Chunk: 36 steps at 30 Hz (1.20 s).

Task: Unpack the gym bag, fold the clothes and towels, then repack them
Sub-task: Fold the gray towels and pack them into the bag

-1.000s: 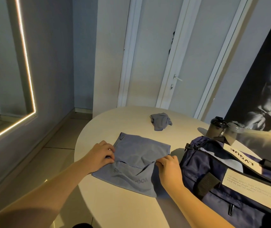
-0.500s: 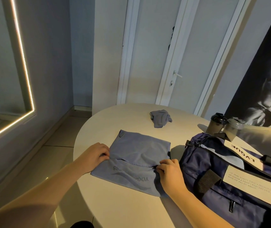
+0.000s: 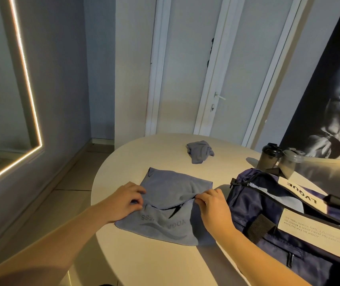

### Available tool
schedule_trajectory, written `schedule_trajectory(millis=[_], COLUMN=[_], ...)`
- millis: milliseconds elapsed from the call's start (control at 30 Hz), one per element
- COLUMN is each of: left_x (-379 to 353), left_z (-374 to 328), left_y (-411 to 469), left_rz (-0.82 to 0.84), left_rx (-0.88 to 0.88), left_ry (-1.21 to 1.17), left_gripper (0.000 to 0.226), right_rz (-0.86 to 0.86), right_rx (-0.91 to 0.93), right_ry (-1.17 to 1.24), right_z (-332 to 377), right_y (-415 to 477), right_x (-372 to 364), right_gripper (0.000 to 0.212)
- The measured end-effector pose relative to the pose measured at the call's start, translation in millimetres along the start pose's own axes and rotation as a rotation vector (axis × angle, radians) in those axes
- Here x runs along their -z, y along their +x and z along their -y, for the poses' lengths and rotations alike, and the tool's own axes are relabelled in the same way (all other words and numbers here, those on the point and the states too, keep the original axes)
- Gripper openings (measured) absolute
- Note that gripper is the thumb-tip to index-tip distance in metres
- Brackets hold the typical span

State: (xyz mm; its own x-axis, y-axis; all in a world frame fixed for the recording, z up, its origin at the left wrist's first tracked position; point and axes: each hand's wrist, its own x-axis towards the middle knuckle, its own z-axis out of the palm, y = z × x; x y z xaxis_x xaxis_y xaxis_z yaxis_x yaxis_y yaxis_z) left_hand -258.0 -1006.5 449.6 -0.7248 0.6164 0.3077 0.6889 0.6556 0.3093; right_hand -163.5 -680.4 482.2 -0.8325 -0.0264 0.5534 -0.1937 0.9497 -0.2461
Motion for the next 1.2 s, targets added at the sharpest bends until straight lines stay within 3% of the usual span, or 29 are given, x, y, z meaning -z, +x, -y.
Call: schedule_trajectory(millis=[233, 533, 667, 800, 933, 1200], left_x=[-5.3, 22.3, 74.0, 136.4, 205.0, 297.8], left_z=[-0.1, -9.8, -30.6, -62.0, -93.4, -131.4], left_y=[-3.4, -5.0, 5.7, 22.8, 28.0, 23.2], left_rz=[0.026, -0.253, -0.416, -0.554, -0.591, -0.595], left_rx=[0.013, 0.189, 0.177, 0.163, 0.099, 0.074], left_ry=[-0.011, -0.163, -0.224, -0.317, -0.3, -0.286], left_gripper=[0.013, 0.008, 0.008, 0.014, 0.004, 0.015], right_rz=[-0.03, 0.061, 0.051, -0.036, -0.073, -0.18], right_rx=[-0.136, -0.206, -0.182, -0.147, -0.187, -0.086], right_ry=[-0.045, -0.038, 0.028, 0.242, 0.455, 0.475], right_z=[-5.7, -8.5, 1.5, 20.2, 32.6, 48.1], right_y=[20.0, 24.2, 35.5, 61.8, 90.8, 123.8], right_x=[39.3, 52.3, 73.4, 115.6, 164.5, 232.8], right_gripper=[0.02, 0.026, 0.025, 0.019, 0.018, 0.018])
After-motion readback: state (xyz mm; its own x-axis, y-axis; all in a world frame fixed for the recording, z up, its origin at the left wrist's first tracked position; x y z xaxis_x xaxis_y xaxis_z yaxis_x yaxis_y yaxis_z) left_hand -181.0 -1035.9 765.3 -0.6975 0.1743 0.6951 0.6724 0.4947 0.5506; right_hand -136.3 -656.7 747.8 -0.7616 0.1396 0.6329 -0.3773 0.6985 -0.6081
